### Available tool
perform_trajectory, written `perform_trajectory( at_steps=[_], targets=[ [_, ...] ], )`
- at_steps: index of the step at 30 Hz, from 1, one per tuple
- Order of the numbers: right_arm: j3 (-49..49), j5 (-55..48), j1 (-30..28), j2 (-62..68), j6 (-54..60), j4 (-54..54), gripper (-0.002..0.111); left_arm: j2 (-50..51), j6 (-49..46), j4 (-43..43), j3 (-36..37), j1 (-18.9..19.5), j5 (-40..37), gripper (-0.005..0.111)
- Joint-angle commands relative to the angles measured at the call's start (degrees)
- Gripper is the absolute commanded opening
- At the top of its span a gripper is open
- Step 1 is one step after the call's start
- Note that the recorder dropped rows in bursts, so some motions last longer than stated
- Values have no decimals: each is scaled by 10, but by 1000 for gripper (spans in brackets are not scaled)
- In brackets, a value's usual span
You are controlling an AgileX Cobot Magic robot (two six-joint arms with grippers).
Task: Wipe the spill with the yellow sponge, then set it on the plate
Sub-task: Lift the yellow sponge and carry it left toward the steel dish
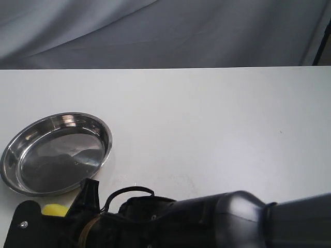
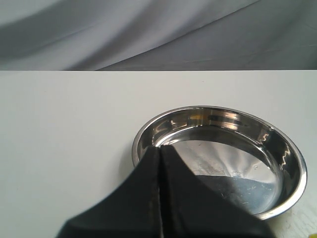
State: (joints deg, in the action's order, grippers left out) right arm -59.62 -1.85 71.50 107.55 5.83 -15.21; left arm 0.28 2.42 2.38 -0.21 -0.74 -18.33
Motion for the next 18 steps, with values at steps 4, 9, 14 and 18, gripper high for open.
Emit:
perform_trajectory(
  at_steps=[4,9,14,18],
  targets=[
    [2,-37,-43,-28,2,-2,0,-3,1,-1,2,1,6,0],
    [2,-34,-47,-34,2,-2,0,-3,1,-1,2,1,6,0],
    [2,-63,-47,-37,0,-2,0,-3,1,-1,2,1,6,0],
    [2,-104,-47,-37,0,-2,0,-3,1,-1,2,1,6,0]
  ],
)
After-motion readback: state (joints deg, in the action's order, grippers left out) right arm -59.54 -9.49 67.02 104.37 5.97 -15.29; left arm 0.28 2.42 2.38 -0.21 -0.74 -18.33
